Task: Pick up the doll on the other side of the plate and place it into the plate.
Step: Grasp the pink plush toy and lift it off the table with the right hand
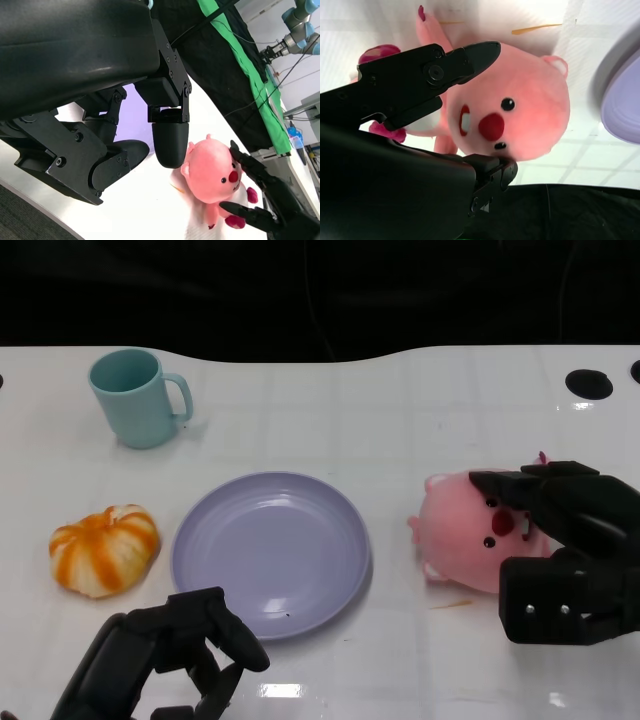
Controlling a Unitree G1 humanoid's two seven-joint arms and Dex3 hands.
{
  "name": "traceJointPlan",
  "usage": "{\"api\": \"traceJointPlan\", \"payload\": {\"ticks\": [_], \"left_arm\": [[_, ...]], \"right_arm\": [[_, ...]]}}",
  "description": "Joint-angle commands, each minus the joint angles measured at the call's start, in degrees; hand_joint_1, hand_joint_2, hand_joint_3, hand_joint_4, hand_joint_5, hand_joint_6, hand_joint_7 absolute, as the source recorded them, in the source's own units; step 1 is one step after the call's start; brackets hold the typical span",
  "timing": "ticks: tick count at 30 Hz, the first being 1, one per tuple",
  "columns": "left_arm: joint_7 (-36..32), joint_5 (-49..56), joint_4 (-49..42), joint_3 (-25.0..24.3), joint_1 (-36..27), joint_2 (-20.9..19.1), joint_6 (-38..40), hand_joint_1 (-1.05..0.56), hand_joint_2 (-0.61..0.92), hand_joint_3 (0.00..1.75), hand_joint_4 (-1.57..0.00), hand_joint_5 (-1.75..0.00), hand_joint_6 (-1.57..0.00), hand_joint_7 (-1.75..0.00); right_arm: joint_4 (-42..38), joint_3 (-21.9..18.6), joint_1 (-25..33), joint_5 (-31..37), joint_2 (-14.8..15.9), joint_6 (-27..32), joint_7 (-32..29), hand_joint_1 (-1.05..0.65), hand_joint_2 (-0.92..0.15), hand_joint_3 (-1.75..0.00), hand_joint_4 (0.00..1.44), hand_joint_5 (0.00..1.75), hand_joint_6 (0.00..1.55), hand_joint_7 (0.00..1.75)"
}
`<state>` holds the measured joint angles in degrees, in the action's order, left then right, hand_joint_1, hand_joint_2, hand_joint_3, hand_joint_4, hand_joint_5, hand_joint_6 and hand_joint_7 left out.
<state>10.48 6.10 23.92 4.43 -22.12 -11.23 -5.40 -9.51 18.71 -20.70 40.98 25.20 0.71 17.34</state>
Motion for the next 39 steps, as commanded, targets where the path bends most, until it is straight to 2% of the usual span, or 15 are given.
{"api": "traceJointPlan", "payload": {"ticks": [1,8,11,12,15,17,19,20,21,22,24,25,29,33,39], "left_arm": [[-0.18,0.76,0.90,-0.23,-0.51,-0.58,0.22,-0.04,0.53,1.09,-0.77,-1.54,-0.82,-1.16],[-0.16,1.06,1.39,-0.12,-1.10,-0.33,0.29,-0.05,0.53,1.08,-0.76,-1.52,-0.81,-1.15],[-0.27,1.27,1.60,-0.02,-1.30,-0.24,0.44,-0.05,0.54,1.08,-0.77,-1.52,-0.81,-1.15],[-0.27,1.28,1.57,-0.02,-1.33,-0.25,0.34,-0.05,0.54,1.08,-0.77,-1.52,-0.81,-1.15],[-0.31,1.25,1.80,-0.05,-1.55,-0.16,0.50,-0.06,0.53,1.08,-0.77,-1.52,-0.81,-1.15],[-0.25,1.07,2.25,-0.12,-1.87,-0.12,0.76,-0.06,0.53,1.08,-0.77,-1.53,-0.81,-1.15],[-0.12,0.79,2.47,-0.19,-2.03,-0.11,0.84,-0.06,0.53,1.08,-0.76,-1.53,-0.82,-1.15],[-0.09,0.82,2.62,-0.21,-2.09,-0.16,0.89,-0.06,0.53,1.08,-0.76,-1.53,-0.82,-1.15],[-0.07,0.88,2.75,-0.22,-2.13,-0.20,0.94,-0.06,0.53,1.08,-0.77,-1.53,-0.82,-1.15],[-0.08,1.07,2.81,-0.23,-2.16,-0.30,0.88,-0.07,0.53,1.08,-0.77,-1.53,-0.82,-1.15],[-0.11,1.39,2.71,-0.25,-2.13,-0.46,0.60,-0.06,0.53,1.08,-0.77,-1.53,-0.81,-1.15],[-0.09,1.51,2.78,-0.25,-2.11,-0.52,0.74,-0.07,0.53,1.08,-0.77,-1.53,-0.81,-1.15],[0.01,1.26,2.49,-0.25,-1.92,-0.39,0.83,-0.07,0.53,1.07,-0.77,-1.52,-0.81,-1.15],[-0.05,1.03,1.92,-0.18,-1.63,-0.20,0.57,-0.08,0.53,1.07,-0.77,-1.52,-0.82,-1.15],[0.01,1.12,1.58,-0.15,-1.24,-0.26,1.05,-0.08,0.54,1.06,-0.78,-1.52,-0.82,-1.15]], "right_arm": [[-6.28,1.75,-2.50,0.45,-0.68,-0.51,-1.25,-0.76,-0.89,-0.01,0.00,0.25,0.18,0.00],[-22.04,5.49,-9.23,0.94,-4.29,-2.42,-6.56,-0.77,-0.90,0.00,0.12,0.25,0.23,0.02],[-26.56,5.67,-10.67,0.46,-6.11,-3.21,-11.41,-0.64,-0.89,0.00,0.35,0.22,0.43,0.04],[-27.82,5.45,-10.89,0.12,-6.71,-3.68,-13.27,-0.54,-0.88,0.00,0.56,0.23,0.60,0.06],[-30.54,3.22,-10.89,-3.60,-8.51,-6.49,-17.15,-0.36,-0.86,0.00,0.85,0.30,0.83,0.11],[-31.80,2.55,-10.84,-5.07,-9.00,-8.75,-19.77,-0.24,-0.86,-0.01,0.79,0.97,0.94,0.25],[-32.89,2.55,-10.93,-5.41,-9.13,-10.58,-22.30,-0.17,-0.88,-0.03,0.74,1.47,0.89,0.60],[-33.22,2.65,-11.01,-5.48,-9.07,-11.19,-22.96,-0.16,-0.88,-0.04,0.73,1.56,0.86,0.71],[-33.48,2.74,-11.11,-5.55,-9.02,-11.60,-23.32,-0.14,-0.87,-0.15,0.79,1.46,0.90,0.76],[-33.60,2.69,-11.16,-5.85,-9.01,-11.91,-23.26,-0.13,-0.76,-0.39,0.81,1.42,0.93,0.75],[-33.86,2.95,-11.28,-5.91,-8.77,-12.91,-23.65,-0.15,-0.52,-0.95,0.88,1.57,1.02,0.84],[-33.99,3.23,-11.31,-5.67,-8.61,-13.59,-24.26,-0.15,-0.48,-1.02,0.88,1.63,1.03,0.87],[-33.60,3.77,-11.20,-5.02,-8.51,-14.24,-25.80,-0.19,-0.54,-0.86,0.83,1.74,0.88,1.15],[-32.61,3.60,-10.92,-5.24,-8.31,-15.35,-27.40,-0.17,-0.49,-1.04,0.88,1.75,0.76,1.54],[-30.24,2.40,-9.91,-5.94,-8.34,-17.39,-30.76,-0.13,-0.39,-1.25,0.91,1.75,0.74,1.66]]}}
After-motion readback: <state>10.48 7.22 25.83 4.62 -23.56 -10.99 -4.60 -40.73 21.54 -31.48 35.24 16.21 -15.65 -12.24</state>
